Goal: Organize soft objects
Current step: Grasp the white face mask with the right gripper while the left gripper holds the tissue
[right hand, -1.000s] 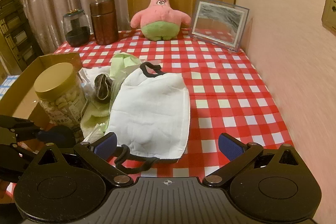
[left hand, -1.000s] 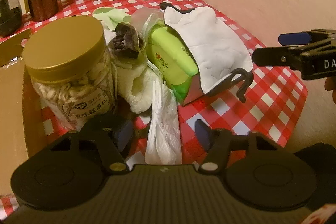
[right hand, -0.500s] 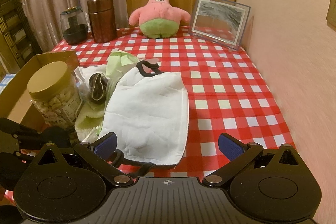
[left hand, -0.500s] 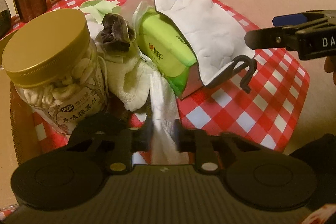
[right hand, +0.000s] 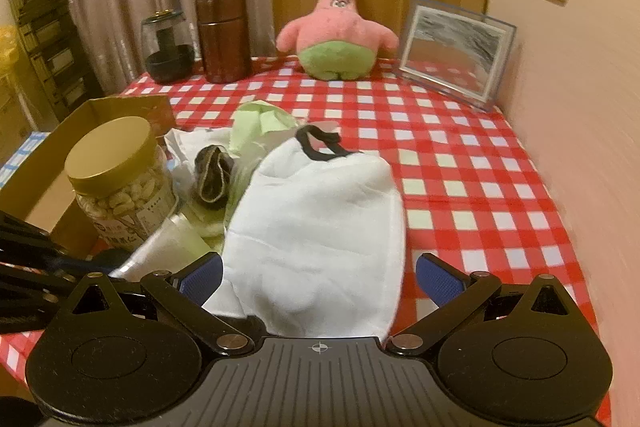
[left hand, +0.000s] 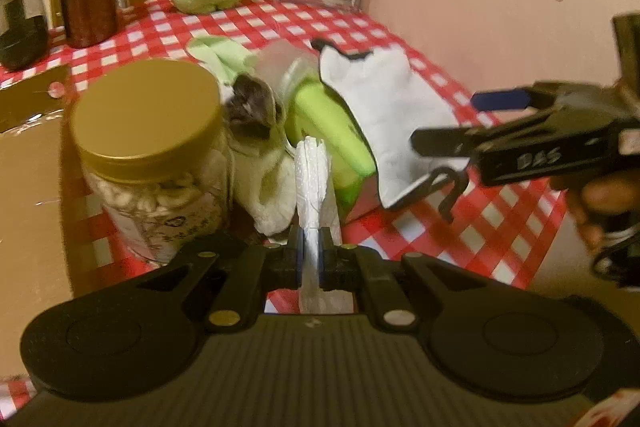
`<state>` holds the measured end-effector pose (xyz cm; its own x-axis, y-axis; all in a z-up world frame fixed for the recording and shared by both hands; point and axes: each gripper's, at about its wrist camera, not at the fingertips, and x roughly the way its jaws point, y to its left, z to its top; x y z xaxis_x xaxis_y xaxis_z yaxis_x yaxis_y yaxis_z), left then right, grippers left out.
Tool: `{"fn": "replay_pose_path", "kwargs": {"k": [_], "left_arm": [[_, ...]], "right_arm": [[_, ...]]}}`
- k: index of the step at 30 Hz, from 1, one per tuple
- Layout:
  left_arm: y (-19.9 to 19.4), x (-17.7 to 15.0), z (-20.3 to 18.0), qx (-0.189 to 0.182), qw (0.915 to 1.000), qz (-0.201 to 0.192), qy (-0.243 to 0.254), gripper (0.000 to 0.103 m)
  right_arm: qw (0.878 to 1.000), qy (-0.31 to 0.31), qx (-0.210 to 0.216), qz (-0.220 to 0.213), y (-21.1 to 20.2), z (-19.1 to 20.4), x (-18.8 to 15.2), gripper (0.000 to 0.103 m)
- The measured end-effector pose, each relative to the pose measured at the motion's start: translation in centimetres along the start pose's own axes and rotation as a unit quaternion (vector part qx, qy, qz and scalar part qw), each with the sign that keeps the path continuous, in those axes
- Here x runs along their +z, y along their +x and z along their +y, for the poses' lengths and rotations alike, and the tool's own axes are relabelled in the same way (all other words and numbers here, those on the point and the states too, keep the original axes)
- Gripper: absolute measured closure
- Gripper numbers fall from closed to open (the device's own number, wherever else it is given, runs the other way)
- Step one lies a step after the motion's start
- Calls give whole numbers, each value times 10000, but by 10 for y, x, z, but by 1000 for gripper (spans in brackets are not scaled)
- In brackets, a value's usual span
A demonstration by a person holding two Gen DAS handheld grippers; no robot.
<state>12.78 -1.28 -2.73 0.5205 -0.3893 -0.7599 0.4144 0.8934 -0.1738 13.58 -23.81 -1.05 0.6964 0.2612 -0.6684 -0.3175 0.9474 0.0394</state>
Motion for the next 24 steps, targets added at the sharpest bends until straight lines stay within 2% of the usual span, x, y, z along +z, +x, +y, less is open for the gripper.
{"fn": "replay_pose_path", "kwargs": {"k": [10, 12, 14, 18, 24], "left_arm": [[-36, 2, 5, 286, 9981, -430, -327, 97], [-40, 3, 5, 317, 9976, -493, -365, 97], [-41, 4, 3, 308, 9975, -524, -375, 97], [-40, 4, 0, 257, 9976, -528, -376, 97], [-37, 1, -2, 235, 9976, -498, -410, 97]], "right_arm": [[9995, -260, 172, -5, 27, 7, 9, 1], [9994, -257, 222, 25, 33, 6, 11, 7], [9992, -277, 276, 102, 38, 6, 11, 20], [9992, -302, 270, 39, 39, 8, 11, 29], [9994, -147, 299, -29, 31, 3, 11, 50]]}}
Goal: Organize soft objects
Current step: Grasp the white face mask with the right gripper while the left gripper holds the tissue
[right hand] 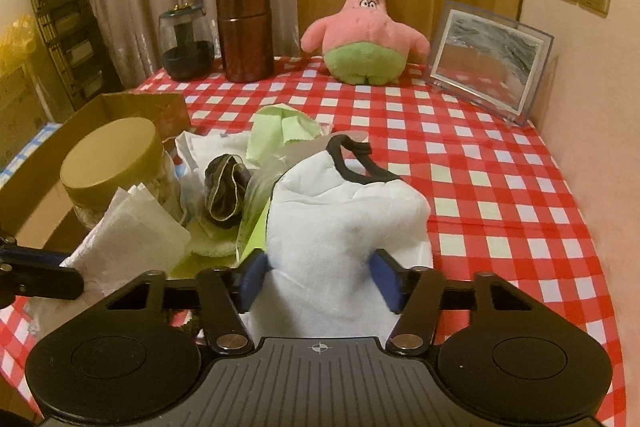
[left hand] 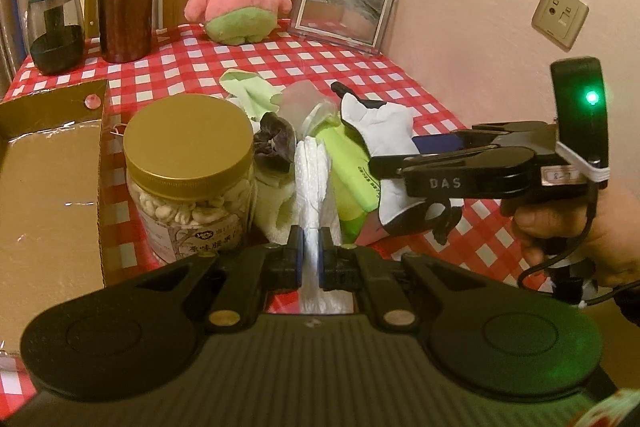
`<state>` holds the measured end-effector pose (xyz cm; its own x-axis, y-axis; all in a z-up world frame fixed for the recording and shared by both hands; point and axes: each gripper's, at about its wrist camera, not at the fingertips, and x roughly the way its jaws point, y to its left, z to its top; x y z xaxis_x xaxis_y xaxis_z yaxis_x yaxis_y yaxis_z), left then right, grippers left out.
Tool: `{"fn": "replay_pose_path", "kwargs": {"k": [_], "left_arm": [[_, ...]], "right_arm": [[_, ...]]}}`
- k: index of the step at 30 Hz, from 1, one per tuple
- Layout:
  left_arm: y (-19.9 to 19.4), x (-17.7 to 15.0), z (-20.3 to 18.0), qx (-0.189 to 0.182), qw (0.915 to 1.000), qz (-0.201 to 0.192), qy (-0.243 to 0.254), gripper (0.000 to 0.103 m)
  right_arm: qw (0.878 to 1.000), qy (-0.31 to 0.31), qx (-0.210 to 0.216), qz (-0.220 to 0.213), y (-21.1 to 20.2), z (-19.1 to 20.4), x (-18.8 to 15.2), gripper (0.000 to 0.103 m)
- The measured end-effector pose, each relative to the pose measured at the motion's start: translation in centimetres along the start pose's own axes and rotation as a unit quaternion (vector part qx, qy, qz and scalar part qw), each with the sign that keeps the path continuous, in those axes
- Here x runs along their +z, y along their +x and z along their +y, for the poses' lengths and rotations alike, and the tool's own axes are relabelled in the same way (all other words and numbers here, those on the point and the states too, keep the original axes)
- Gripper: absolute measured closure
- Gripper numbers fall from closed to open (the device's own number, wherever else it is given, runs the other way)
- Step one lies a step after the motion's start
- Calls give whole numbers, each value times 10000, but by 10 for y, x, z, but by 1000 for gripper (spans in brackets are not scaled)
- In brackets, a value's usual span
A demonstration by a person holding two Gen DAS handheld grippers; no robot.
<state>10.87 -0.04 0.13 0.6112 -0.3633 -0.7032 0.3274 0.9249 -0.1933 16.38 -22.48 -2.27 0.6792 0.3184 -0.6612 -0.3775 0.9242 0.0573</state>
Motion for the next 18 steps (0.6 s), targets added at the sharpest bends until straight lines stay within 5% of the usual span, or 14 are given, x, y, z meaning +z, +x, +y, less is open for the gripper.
{"fn": "replay_pose_path", "kwargs": {"k": [5, 8, 18], "left_arm": [[-3, 1, 0, 1, 10000, -42, -51, 97], [-7, 2, 0, 28, 9999, -76, -65, 97], [-37, 12, -1, 200, 9990, -366, -171, 97]], "right_arm": [[9999, 111, -68, -104, -14, -3, 2, 82], [9996, 161, -111, -221, -27, -5, 4, 92], [9973, 152, -110, -709, -80, 8, 26, 95]]}}
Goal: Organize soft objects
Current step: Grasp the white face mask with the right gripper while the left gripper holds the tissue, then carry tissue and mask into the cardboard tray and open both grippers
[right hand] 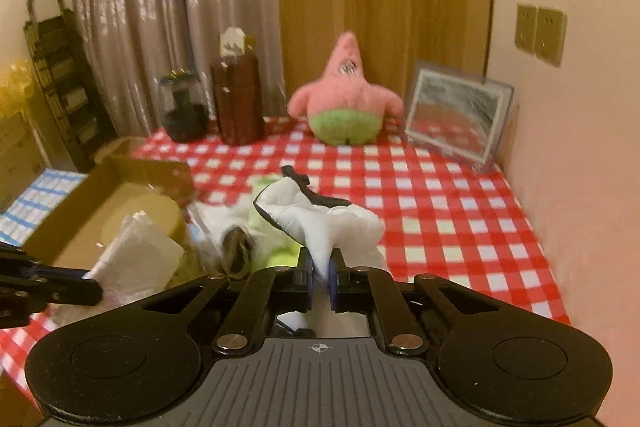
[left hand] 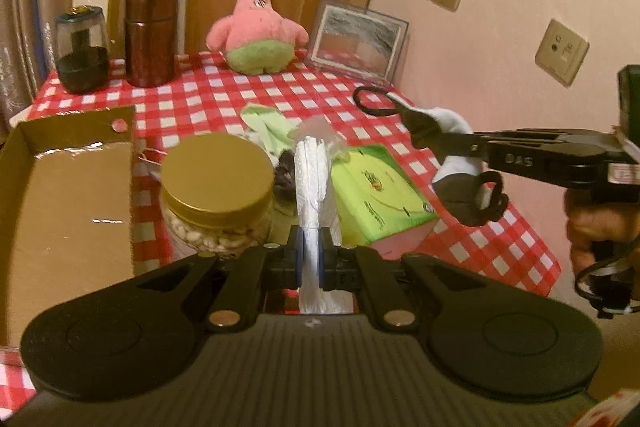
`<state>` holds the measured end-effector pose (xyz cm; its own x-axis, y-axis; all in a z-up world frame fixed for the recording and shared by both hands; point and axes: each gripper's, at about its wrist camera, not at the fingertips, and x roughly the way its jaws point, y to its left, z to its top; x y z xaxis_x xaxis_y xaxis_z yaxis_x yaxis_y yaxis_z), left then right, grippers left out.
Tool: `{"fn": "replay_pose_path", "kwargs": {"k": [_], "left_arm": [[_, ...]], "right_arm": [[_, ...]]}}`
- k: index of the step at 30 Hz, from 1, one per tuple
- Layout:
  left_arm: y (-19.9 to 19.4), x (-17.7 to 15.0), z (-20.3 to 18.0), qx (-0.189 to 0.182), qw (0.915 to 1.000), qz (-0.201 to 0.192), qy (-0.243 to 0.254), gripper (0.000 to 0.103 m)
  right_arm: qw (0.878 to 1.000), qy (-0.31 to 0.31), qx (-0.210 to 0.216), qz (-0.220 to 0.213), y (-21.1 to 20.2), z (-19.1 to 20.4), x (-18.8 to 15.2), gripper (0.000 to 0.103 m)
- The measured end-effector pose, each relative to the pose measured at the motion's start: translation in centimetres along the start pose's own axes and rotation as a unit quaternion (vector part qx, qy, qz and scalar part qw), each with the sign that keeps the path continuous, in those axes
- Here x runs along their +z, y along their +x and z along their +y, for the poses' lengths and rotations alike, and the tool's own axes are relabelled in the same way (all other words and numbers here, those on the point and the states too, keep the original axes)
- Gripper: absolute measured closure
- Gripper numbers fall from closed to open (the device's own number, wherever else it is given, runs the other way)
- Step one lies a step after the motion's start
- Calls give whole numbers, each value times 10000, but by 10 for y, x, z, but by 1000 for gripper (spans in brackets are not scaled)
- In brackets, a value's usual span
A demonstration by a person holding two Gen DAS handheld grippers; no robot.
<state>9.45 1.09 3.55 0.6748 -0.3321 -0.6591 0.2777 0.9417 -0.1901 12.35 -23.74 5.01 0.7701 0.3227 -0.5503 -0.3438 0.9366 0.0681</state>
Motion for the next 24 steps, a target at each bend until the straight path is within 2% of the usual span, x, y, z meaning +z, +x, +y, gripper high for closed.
{"fn": "replay_pose_path", "kwargs": {"k": [5, 10, 18, 24], "left_arm": [[-24, 9, 10, 100, 9997, -211, -120, 97], [-50, 18, 33, 362, 9984, -393, -169, 97], [-83, 17, 105, 1196, 9916, -384, -308, 97], [-85, 6, 162, 1710, 9840, -249, -444, 97]], "right_arm": [[9991, -49, 377, -179, -16, 30, 17, 95], [9950, -140, 957, -235, -13, 76, 35, 95], [9838, -296, 1766, -115, 31, 161, 53, 95], [9769, -133, 2115, 274, 81, 204, 46, 95]]}}
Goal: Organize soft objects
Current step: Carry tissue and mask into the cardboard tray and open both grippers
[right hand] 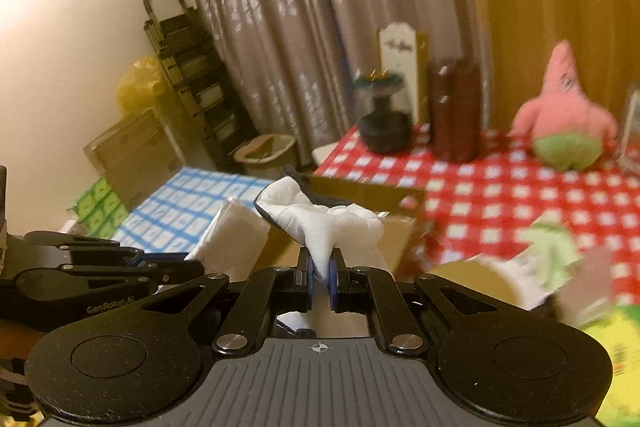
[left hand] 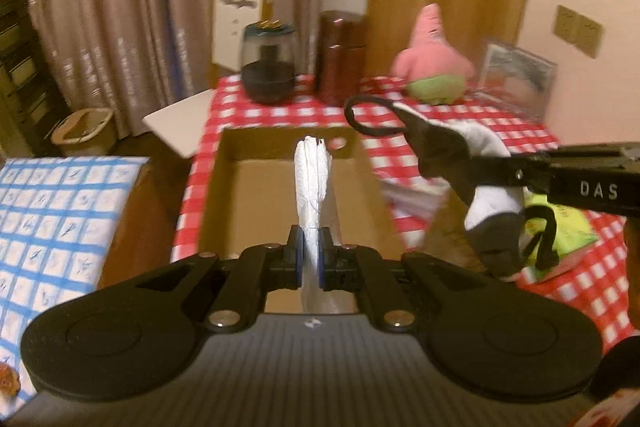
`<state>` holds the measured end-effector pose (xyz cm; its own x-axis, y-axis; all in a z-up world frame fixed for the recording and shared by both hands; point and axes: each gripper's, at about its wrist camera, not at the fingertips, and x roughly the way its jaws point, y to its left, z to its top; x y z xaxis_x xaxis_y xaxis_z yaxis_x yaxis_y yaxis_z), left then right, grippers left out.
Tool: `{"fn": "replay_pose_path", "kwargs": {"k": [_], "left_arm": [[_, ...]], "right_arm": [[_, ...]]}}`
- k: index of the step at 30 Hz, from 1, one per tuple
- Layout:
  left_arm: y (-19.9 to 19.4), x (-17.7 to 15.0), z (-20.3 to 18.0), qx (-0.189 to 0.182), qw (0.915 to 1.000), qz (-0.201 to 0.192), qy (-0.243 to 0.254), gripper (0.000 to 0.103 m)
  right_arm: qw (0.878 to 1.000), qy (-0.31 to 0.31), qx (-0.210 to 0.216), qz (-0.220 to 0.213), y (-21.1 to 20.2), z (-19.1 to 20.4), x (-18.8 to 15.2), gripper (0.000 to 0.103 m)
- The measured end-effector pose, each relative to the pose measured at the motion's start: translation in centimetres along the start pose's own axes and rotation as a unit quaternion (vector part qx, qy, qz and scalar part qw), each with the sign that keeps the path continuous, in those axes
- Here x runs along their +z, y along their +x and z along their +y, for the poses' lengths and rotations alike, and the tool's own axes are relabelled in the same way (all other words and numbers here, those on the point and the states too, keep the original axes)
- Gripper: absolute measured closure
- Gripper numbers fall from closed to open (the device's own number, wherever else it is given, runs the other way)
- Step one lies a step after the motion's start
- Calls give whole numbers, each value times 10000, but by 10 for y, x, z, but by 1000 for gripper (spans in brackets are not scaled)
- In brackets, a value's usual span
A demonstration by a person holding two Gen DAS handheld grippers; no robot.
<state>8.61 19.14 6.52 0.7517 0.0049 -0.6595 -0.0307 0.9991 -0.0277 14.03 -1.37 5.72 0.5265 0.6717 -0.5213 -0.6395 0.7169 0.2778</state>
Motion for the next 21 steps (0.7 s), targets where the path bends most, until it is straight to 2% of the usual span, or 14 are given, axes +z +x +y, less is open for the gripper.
{"fn": "replay_pose_path", "kwargs": {"k": [5, 11, 13, 15, 16, 17, 21], "left_arm": [[21, -14, 28, 129, 9996, 174, -155, 97], [45, -29, 41, 163, 9990, 347, -246, 97], [52, -32, 43, 172, 9987, 383, -281, 93], [56, -35, 45, 162, 9984, 409, -363, 88], [57, -36, 47, 166, 9982, 391, -419, 82], [59, -37, 47, 179, 9980, 380, -466, 80], [57, -39, 49, 245, 9977, 321, -542, 76]], "right_arm": [[9994, 81, 151, 299, 38, 9, -11, 95], [9983, 200, 116, 532, 68, 6, -25, 95], [9980, 247, 124, 570, 76, 3, -26, 93], [9972, 332, 227, 636, 82, 0, -26, 77], [9971, 382, 301, 581, 81, -1, -25, 56], [9972, 412, 372, 492, 79, -2, -24, 39], [9984, 280, 358, 332, 68, 1, -21, 37]]}}
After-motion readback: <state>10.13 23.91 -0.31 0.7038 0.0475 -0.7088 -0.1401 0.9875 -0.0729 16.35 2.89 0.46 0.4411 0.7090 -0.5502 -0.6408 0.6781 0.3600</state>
